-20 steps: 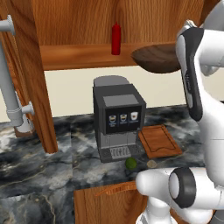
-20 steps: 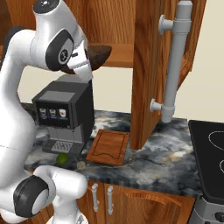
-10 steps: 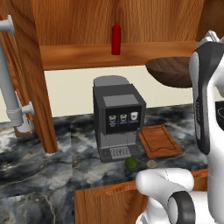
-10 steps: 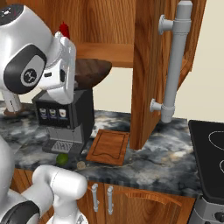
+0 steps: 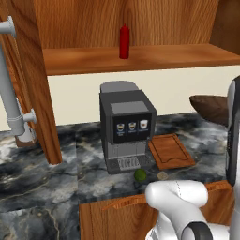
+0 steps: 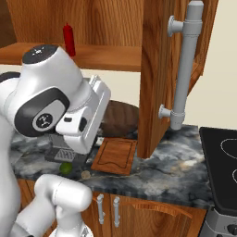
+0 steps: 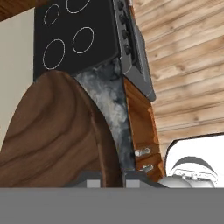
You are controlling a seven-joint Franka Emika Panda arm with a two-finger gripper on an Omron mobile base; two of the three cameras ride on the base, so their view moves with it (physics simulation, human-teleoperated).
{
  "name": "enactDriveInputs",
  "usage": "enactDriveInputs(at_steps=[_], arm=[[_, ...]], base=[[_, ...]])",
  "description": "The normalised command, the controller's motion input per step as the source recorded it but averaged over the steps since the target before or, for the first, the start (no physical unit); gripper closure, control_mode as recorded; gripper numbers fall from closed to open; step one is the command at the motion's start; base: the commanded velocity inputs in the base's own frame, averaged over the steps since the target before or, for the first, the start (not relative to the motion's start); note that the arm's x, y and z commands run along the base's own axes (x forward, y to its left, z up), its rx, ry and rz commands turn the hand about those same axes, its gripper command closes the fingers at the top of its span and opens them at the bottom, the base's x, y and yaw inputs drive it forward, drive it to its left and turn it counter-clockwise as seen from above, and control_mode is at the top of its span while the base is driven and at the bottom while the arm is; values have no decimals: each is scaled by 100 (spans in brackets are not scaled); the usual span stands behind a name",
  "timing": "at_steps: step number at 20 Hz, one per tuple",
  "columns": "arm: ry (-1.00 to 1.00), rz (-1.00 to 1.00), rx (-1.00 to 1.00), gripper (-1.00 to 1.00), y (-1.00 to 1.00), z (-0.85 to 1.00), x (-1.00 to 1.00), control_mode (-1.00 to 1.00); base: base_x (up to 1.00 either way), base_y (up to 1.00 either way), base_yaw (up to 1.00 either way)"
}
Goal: Open the cabinet. Place the bowl and condiment on the counter. Then place the lime and garlic on the cutting board.
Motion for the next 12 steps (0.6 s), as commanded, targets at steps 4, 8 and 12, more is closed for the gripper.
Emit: enactDriveInputs(at_steps=[4, 8, 12], arm=[[12, -14, 1, 100, -77, -98, 19, -100], [0, -6, 0, 100, -62, -94, 58, -100], [0, -2, 0, 100, -60, -70, 57, -100]], base=[[0, 0, 0], [0, 0, 0], [0, 0, 0]])
